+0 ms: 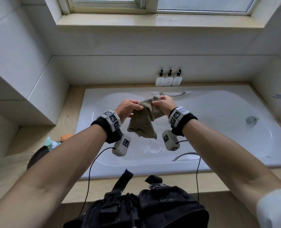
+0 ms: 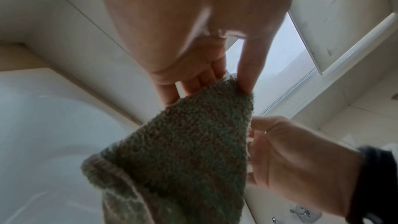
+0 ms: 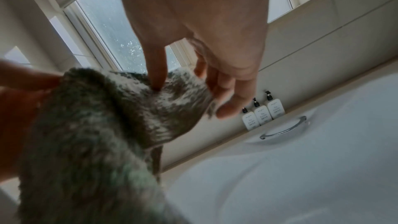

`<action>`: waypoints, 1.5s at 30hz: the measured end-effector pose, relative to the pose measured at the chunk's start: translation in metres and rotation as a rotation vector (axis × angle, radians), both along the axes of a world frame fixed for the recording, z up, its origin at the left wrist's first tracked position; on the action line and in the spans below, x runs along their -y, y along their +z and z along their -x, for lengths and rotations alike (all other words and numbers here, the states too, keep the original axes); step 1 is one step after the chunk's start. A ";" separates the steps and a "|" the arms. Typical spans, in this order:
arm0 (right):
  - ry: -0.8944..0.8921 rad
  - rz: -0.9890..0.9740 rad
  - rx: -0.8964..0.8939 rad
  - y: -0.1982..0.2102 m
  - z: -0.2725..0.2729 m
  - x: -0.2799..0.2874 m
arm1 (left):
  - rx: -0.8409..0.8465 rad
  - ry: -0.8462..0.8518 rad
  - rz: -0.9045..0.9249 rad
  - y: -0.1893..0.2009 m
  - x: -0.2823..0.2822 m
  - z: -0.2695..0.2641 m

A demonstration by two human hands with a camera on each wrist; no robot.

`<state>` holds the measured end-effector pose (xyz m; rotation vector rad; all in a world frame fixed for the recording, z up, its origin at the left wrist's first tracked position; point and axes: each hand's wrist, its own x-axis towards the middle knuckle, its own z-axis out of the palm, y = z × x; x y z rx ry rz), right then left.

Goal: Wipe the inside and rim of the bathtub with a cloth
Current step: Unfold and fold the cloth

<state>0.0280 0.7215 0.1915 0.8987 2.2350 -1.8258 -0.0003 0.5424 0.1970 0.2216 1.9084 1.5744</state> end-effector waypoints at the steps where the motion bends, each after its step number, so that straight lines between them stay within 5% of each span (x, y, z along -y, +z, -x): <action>1: 0.009 -0.007 0.030 -0.002 -0.003 0.002 | 0.003 0.009 -0.011 0.000 0.000 0.000; 9: -0.031 0.251 0.133 -0.046 -0.030 0.021 | -0.001 0.141 -0.130 0.001 0.004 -0.005; 22: -0.023 0.638 -0.002 -0.021 -0.041 0.037 | -0.024 0.160 -0.168 0.004 0.000 -0.008; 31: 0.011 0.715 -0.124 -0.018 -0.042 0.023 | -0.007 0.174 -0.161 -0.001 0.000 -0.009; 45: -0.091 0.421 -0.161 -0.025 -0.034 0.016 | -0.018 0.300 -0.043 -0.009 0.014 -0.002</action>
